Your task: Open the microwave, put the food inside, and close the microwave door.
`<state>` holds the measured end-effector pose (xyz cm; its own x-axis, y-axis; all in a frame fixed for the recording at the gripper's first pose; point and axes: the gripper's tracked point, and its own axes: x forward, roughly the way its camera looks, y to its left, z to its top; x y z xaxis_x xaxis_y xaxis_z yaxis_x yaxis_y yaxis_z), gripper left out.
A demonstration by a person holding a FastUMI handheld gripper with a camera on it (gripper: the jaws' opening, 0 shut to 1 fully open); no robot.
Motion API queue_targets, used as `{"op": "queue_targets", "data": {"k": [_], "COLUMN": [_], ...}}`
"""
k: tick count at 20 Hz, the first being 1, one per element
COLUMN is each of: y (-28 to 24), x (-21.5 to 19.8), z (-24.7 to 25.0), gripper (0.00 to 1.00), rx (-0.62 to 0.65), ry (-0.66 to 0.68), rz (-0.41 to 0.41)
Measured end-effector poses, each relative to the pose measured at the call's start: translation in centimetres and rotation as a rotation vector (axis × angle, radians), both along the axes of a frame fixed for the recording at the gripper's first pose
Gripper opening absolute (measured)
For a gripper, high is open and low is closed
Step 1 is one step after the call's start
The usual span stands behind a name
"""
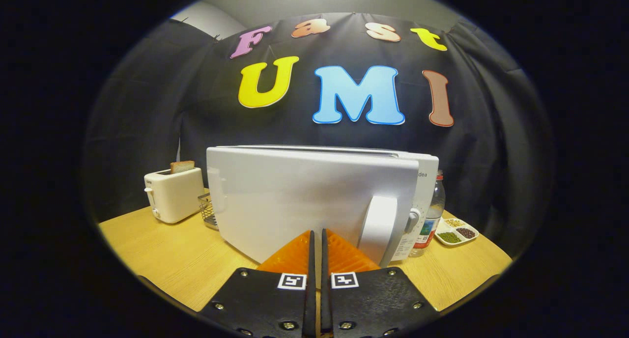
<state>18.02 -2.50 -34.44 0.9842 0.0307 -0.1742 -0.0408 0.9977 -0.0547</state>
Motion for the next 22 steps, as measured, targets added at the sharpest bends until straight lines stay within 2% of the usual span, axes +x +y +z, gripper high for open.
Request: {"op": "queue_targets", "data": {"k": [4, 9, 13, 14, 15, 17, 22], "y": [-1.4, -2.6, -2.7, -2.8, -2.7, -1.7, -0.3], "x": [3.2, 7.1, 8.2, 8.0, 8.0, 5.8, -2.5], "z": [0.3, 0.1, 0.2, -0.1, -0.1, 0.6, 9.9], "gripper": [0.04, 0.04, 0.05, 0.09, 0.09, 0.09, 0.09], "rx": [-0.045, -0.038, -0.047, -0.064, -0.08, -0.026, -0.037], "ry": [-0.011, 0.012, 0.009, 0.024, 0.031, 0.08, -0.064], "rz": [-0.071, -0.134, -0.178, -0.189, -0.188, -0.156, -0.141]}}
